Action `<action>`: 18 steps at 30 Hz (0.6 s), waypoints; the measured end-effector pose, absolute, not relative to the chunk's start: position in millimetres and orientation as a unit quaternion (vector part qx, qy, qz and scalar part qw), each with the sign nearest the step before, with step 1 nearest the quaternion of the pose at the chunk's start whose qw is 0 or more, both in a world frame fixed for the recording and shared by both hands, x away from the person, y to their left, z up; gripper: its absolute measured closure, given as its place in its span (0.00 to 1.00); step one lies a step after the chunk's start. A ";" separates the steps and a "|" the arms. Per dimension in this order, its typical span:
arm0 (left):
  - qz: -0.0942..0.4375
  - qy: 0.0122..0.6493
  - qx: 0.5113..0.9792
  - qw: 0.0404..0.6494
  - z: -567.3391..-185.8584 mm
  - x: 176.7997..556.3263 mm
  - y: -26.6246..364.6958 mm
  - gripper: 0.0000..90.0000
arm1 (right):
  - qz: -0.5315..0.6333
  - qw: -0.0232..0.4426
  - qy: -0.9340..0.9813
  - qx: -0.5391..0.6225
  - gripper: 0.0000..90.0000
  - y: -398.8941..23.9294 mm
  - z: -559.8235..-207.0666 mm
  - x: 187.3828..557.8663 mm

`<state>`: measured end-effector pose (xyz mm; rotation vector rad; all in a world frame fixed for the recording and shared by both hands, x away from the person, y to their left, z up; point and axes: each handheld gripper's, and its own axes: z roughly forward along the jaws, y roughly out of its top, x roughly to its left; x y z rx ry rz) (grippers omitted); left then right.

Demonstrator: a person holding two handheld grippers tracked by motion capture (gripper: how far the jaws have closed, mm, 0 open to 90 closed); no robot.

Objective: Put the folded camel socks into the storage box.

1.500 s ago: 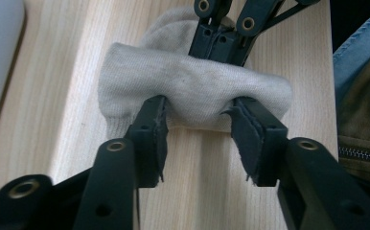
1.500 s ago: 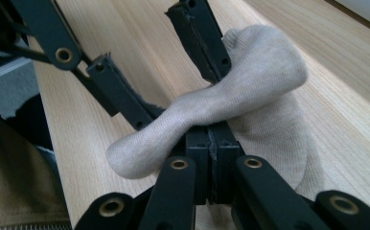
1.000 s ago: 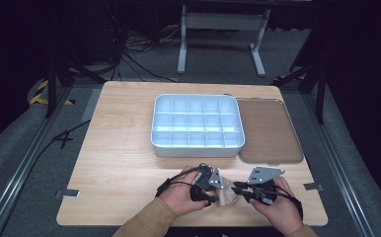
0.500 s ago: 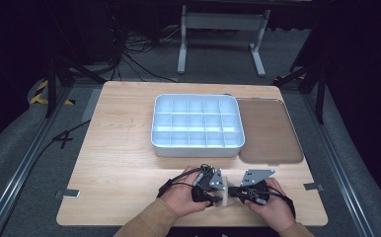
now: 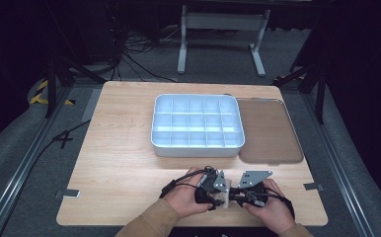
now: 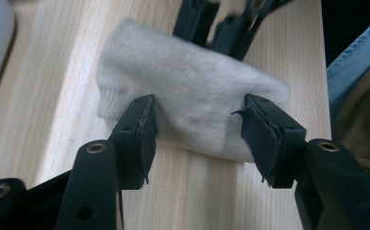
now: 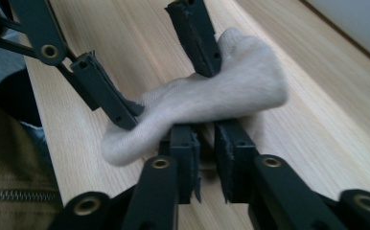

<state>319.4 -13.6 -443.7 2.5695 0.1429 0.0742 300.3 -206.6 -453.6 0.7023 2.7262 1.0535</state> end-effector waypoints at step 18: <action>0.027 0.058 0.957 0.282 -444.0 319.1 -14.6 0.47 | 0.409 0.097 0.870 0.258 0.82 -201.8 -435.2 294.7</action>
